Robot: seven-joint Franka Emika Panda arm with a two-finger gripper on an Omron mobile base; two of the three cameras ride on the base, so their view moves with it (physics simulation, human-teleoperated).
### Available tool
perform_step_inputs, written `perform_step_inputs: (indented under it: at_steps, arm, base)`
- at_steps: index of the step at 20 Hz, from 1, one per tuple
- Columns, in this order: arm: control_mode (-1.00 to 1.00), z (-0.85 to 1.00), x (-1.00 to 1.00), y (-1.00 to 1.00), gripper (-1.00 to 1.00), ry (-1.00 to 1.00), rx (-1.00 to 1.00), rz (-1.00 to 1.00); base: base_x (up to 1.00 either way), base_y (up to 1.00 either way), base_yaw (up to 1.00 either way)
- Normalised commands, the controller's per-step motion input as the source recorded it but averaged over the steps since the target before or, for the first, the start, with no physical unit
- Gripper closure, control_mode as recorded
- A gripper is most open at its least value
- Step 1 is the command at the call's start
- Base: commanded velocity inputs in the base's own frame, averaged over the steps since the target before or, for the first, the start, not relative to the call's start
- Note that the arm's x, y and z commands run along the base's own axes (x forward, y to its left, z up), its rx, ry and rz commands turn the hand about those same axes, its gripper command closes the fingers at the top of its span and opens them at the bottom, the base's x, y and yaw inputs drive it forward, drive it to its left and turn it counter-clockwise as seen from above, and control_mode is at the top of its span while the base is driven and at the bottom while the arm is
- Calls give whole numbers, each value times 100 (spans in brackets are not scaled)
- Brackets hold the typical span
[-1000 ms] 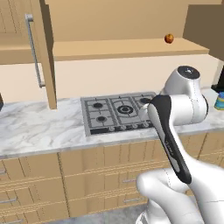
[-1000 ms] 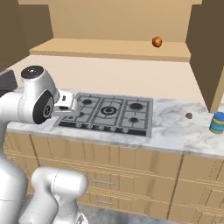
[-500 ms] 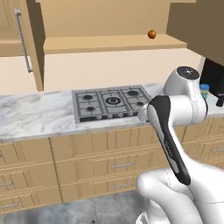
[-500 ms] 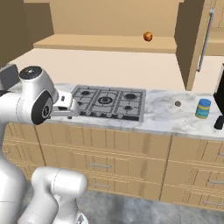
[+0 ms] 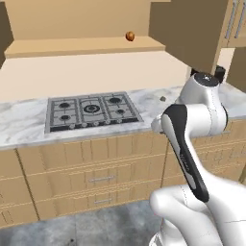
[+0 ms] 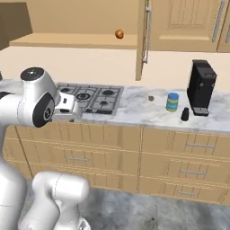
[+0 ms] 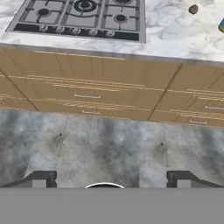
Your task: Pick the shaker and mayonnaise from the counter and place them in the cabinet.
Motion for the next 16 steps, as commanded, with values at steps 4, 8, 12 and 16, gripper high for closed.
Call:
perform_step_inputs:
  at_steps: [4, 8, 12, 16]
  arm:
    - [100, 0, 0, 0, -100, 0, 0, 0]
    - [100, 0, 0, 0, -100, 0, 0, 0]
    - [100, 0, 0, 0, -100, 0, 0, 0]
    - [100, 0, 0, 0, -100, 0, 0, 0]
  base:
    - [-42, -77, -7]
    - [-42, -78, -7]
    - [-31, -78, -6]
    - [-5, -77, -4]
